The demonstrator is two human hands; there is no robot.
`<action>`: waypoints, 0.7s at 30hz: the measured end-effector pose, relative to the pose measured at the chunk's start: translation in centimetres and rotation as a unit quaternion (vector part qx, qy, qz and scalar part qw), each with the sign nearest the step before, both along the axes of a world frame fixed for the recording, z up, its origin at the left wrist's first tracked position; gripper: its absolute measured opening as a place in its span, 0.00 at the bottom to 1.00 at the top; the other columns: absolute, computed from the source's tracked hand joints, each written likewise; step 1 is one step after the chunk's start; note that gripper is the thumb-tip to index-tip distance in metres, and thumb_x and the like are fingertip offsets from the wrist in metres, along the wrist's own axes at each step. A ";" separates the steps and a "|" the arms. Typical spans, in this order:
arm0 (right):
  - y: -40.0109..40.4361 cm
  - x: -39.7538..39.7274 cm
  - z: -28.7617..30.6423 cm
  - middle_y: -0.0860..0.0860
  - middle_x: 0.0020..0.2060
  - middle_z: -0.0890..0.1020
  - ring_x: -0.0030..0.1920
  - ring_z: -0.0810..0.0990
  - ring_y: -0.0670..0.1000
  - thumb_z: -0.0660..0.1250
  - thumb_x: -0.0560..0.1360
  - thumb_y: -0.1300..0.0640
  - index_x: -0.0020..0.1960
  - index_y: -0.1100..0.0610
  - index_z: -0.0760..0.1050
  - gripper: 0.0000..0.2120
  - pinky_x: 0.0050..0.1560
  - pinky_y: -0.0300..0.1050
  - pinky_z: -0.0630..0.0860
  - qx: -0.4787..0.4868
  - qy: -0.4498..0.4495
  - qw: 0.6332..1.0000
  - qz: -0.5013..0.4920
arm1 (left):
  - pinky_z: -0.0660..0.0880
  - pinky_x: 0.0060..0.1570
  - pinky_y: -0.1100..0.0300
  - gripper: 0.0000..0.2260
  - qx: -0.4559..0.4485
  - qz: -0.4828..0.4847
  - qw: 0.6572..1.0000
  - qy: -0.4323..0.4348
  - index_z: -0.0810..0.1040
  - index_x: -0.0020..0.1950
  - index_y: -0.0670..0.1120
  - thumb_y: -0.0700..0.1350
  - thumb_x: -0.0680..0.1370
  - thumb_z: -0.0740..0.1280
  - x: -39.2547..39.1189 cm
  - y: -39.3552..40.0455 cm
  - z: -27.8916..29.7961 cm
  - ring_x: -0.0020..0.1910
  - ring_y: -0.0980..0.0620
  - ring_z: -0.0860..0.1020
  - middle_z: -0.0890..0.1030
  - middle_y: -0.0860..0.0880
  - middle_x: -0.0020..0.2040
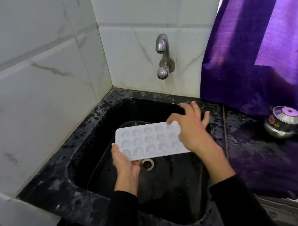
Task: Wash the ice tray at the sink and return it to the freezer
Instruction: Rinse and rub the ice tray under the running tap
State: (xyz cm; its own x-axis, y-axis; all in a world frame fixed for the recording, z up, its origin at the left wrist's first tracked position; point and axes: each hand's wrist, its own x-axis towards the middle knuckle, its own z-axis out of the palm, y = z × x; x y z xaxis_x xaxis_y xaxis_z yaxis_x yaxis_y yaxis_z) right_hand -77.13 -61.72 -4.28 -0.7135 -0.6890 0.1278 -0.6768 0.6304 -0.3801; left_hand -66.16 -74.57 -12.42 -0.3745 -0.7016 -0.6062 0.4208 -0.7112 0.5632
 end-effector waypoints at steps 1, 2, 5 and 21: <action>0.7 -0.6 0.0 0.55 0.76 0.53 0.76 0.37 0.57 0.59 0.66 0.78 0.57 0.48 0.75 0.30 0.70 0.67 0.32 0.000 0.000 1.000 -0.022 | 0.79 0.41 0.46 0.21 -0.002 0.001 1.000 0.001 0.75 0.63 0.45 0.58 0.82 0.54 0.1 -0.2 0.0 0.51 0.41 0.80 0.82 0.41 0.55; 1.3 -1.1 -0.1 0.55 0.75 0.53 0.76 0.37 0.57 0.59 0.66 0.78 0.56 0.48 0.75 0.30 0.70 0.67 0.32 0.004 -0.004 0.999 -0.041 | 0.79 0.41 0.46 0.21 -0.003 0.001 1.000 0.001 0.75 0.63 0.45 0.58 0.82 0.54 0.2 -0.3 0.0 0.51 0.41 0.80 0.81 0.41 0.55; 2.3 -1.9 -0.6 0.55 0.74 0.55 0.77 0.38 0.58 0.58 0.67 0.79 0.54 0.49 0.78 0.29 0.69 0.67 0.32 0.029 -0.028 0.997 -0.073 | 0.79 0.43 0.45 0.22 -0.002 -0.002 1.000 0.004 0.74 0.64 0.45 0.59 0.82 0.53 0.2 -0.7 0.1 0.51 0.40 0.80 0.81 0.41 0.56; 2.4 -0.9 -3.9 0.56 0.76 0.52 0.76 0.37 0.61 0.63 0.71 0.75 0.60 0.45 0.78 0.30 0.68 0.71 0.32 0.131 -0.075 0.987 -0.058 | 0.79 0.40 0.46 0.22 -0.014 0.012 1.000 -0.003 0.74 0.65 0.45 0.59 0.82 0.54 0.2 -0.9 -0.4 0.52 0.42 0.80 0.81 0.42 0.57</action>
